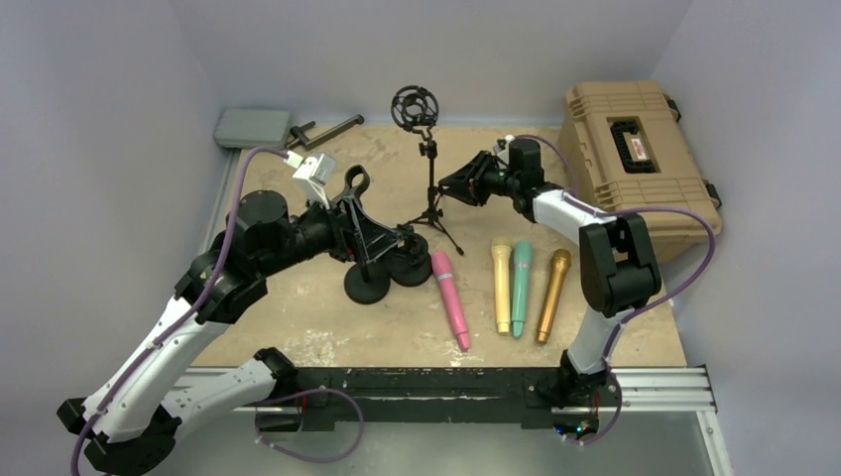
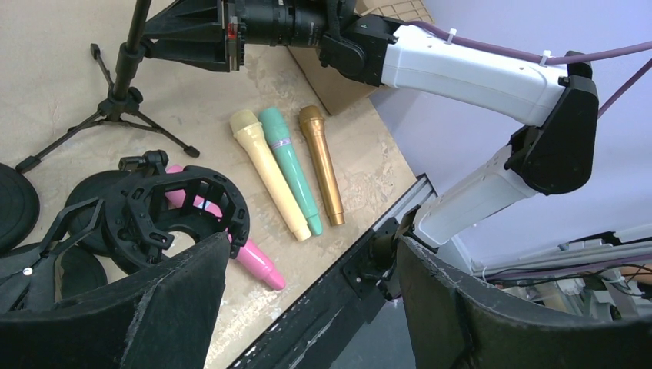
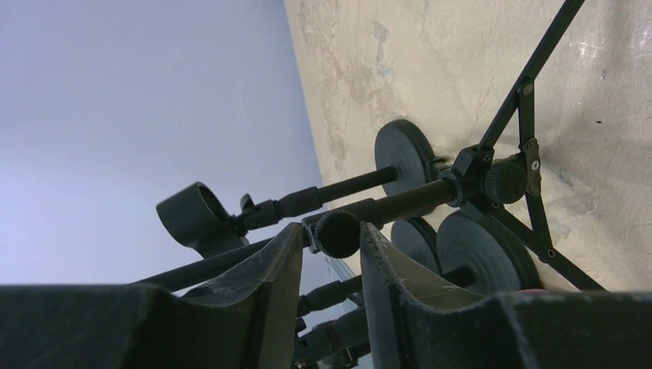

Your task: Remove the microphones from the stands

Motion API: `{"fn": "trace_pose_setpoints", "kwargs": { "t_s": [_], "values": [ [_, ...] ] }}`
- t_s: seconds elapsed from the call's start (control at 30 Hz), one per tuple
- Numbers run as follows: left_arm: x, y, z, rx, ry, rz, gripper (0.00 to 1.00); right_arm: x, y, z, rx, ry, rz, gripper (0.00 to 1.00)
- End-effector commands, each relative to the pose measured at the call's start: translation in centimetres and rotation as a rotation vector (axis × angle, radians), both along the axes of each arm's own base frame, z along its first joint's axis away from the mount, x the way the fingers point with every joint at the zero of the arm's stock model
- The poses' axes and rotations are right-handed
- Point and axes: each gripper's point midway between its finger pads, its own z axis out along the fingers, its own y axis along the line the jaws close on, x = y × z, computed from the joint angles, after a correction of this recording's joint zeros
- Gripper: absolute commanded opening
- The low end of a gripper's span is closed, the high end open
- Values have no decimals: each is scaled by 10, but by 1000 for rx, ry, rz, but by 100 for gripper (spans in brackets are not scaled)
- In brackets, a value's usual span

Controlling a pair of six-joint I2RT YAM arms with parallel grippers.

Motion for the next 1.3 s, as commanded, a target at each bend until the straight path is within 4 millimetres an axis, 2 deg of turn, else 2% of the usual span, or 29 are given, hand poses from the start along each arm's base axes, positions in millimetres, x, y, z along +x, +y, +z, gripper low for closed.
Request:
{"fn": "trace_pose_setpoints", "kwargs": {
  "t_s": [0.0, 0.27, 0.6, 0.67, 0.8, 0.87, 1.07, 1.27],
  "values": [
    [-2, 0, 12, -37, -29, -4, 77, 7, 4, 7, 51, 30, -50, 30],
    [-4, 1, 12, -39, -32, -2, 77, 4, 7, -4, 71, 64, -58, 30],
    [-5, 2, 14, -43, -37, -1, 77, -2, 15, -5, 88, 79, -50, 28],
    [-4, 3, 13, -41, -36, 2, 77, -4, 14, -7, 92, 85, -59, 22],
    [-5, 4, 12, -42, -34, 4, 77, -5, 13, -13, 108, 91, -80, 0],
    [-5, 4, 11, -41, -34, 4, 77, -5, 12, -16, 113, 74, -84, 0],
    [-5, 6, 8, -38, -33, 14, 77, -2, 9, -21, 82, -127, -65, 0],
    [-5, 7, 4, -36, -32, 19, 77, 2, 5, 2, 97, -516, -62, 0]
  ]
}}
